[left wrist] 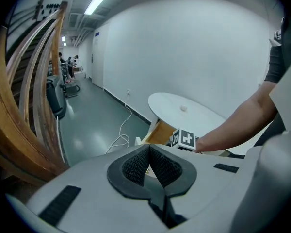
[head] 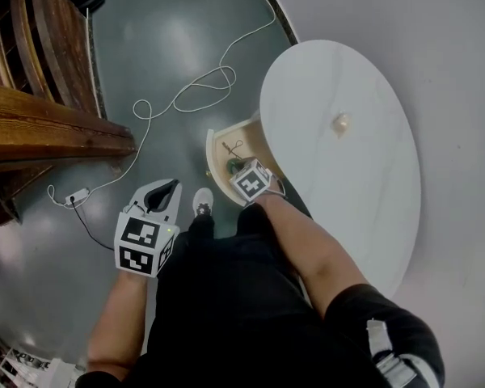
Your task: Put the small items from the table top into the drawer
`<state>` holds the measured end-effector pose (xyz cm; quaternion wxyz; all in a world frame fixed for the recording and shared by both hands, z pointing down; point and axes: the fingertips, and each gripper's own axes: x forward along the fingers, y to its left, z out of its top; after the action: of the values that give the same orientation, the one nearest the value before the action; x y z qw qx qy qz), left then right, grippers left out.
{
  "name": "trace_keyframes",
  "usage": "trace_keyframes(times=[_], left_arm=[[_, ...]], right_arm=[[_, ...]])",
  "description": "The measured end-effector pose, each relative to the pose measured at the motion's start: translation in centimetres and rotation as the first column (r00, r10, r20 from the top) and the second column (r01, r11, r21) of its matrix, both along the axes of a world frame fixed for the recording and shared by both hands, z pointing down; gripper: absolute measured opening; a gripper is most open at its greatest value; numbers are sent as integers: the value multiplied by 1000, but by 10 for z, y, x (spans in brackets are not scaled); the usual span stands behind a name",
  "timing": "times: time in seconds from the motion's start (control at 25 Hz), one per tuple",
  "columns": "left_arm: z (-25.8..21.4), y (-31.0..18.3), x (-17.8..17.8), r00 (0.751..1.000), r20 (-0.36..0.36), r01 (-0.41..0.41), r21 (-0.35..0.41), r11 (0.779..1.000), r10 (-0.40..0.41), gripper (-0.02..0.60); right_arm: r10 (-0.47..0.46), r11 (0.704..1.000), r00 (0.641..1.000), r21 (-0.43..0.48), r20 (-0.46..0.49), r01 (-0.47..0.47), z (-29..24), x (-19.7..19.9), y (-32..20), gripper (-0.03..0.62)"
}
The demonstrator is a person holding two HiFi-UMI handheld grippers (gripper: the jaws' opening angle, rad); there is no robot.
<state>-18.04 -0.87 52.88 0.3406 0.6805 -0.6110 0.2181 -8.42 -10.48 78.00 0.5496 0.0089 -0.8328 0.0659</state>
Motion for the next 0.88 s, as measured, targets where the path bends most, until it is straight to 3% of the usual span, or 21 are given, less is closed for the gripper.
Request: trace_keyframes(times=[0.36,0.88], left_arm=[[12,24,-8,997,-12,77,-54,996,-77,15],[15,32,-9,995,-17,97,-56,994,-98,15]], right_arm=[[-52,998,994,-23,-94,50,42,-8,-6,10],[-37,999,995,-32,-96,34,48,-5,-3,28]])
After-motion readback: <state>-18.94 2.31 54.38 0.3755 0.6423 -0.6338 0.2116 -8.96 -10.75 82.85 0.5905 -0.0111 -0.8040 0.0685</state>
